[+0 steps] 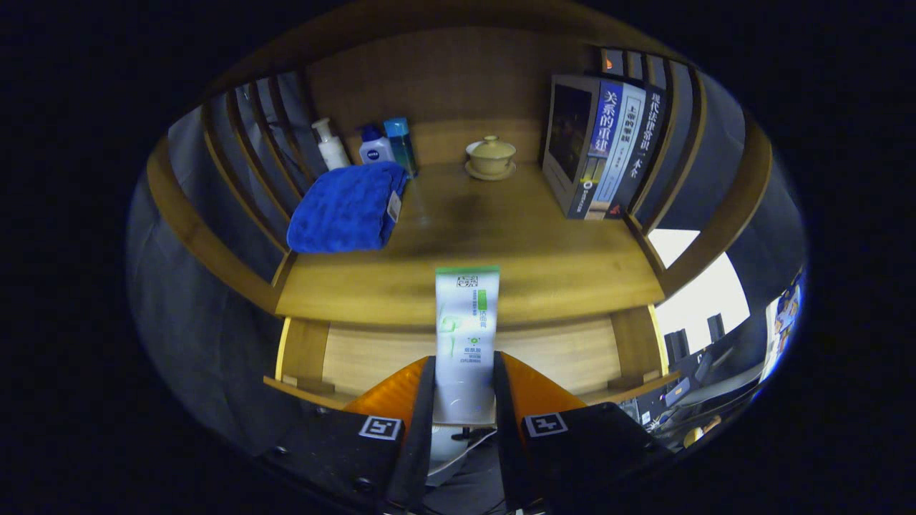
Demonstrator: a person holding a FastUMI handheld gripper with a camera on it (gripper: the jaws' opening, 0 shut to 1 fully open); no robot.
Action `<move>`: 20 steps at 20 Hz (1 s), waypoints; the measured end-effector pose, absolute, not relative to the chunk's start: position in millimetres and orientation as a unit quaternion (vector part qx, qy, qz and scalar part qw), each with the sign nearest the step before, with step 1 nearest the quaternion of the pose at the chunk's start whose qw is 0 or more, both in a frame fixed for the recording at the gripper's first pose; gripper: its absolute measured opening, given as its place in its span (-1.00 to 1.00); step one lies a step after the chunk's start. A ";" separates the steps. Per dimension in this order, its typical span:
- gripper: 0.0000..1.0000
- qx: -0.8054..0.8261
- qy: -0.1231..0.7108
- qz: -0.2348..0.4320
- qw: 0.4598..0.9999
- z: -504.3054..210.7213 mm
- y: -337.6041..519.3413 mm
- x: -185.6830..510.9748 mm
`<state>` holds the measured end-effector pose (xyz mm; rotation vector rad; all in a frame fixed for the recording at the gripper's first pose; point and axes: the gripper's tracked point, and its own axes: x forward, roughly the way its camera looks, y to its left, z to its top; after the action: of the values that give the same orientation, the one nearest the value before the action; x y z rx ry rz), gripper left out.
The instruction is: Pull open the drawer, take out the items inside it, and place them on the countertop above the cabinet.
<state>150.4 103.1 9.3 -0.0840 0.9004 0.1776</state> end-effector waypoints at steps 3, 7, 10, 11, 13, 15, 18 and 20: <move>-0.03 -0.038 0.421 0.080 0.903 6.7 110.1 176.0; -0.03 -0.048 0.407 0.071 0.909 -8.6 116.1 206.0; 0.02 -0.047 0.403 0.058 0.912 -23.5 116.4 225.3; 0.04 -0.040 0.404 0.055 0.912 -26.7 116.4 228.8; 0.05 -0.033 0.407 0.050 0.911 -37.1 117.0 233.4; 0.07 -0.034 0.408 0.050 0.911 -39.7 113.2 230.1; 0.19 -0.032 0.395 0.058 0.917 -38.1 113.6 228.7; 0.28 -0.034 0.378 0.056 0.924 -33.9 109.1 224.6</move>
<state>224.6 109.1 -33.9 -0.0701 0.7749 0.1156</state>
